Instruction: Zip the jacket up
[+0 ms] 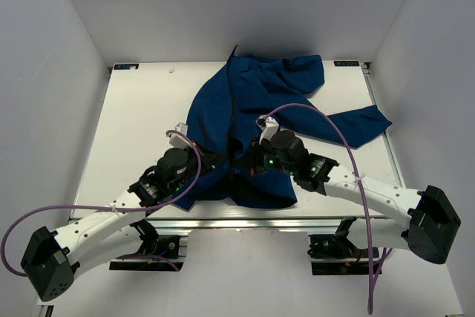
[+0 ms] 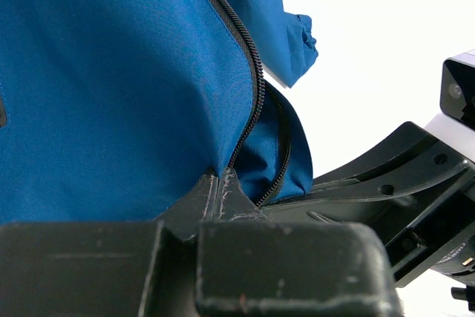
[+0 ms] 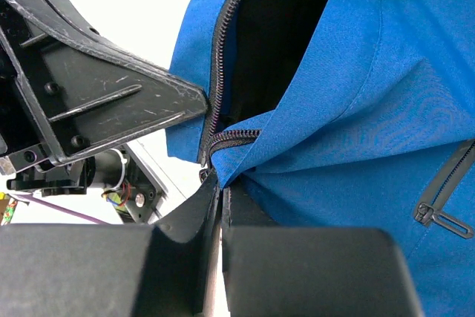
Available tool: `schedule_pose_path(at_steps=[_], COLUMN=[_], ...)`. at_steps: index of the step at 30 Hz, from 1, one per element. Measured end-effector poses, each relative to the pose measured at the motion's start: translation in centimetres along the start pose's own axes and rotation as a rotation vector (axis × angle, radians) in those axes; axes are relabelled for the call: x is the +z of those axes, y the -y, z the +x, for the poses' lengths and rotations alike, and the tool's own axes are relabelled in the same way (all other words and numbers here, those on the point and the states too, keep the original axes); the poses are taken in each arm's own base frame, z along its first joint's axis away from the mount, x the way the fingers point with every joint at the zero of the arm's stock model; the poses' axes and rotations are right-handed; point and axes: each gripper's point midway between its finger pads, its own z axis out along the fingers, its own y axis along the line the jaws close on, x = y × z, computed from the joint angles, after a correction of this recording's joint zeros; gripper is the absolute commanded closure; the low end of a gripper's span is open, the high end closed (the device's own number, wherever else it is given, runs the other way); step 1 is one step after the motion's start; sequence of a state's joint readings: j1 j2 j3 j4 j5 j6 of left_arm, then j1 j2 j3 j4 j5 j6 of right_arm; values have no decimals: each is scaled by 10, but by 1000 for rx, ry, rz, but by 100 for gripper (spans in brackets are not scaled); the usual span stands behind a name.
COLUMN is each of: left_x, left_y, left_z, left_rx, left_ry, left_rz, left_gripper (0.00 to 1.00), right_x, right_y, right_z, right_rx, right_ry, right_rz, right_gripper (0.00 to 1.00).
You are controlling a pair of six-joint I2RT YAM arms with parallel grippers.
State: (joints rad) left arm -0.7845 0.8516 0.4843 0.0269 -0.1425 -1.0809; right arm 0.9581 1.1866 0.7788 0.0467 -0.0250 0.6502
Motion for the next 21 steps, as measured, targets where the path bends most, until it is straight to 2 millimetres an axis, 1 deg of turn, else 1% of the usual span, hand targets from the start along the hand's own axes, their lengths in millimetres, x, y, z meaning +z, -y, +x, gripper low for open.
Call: schedule_pose_path(at_steps=[6, 21], left_x=[0, 0], left_y=[1, 1], left_z=[1, 2], left_rx=[5, 8], left_ry=[-2, -6], left_rz=[3, 6], left_gripper=[100, 100], right_x=[0, 3], right_y=[-1, 0], right_z=[-1, 7], right_rx=[-3, -4], right_ry=[-2, -33], right_rz=[0, 6], right_gripper=[100, 100])
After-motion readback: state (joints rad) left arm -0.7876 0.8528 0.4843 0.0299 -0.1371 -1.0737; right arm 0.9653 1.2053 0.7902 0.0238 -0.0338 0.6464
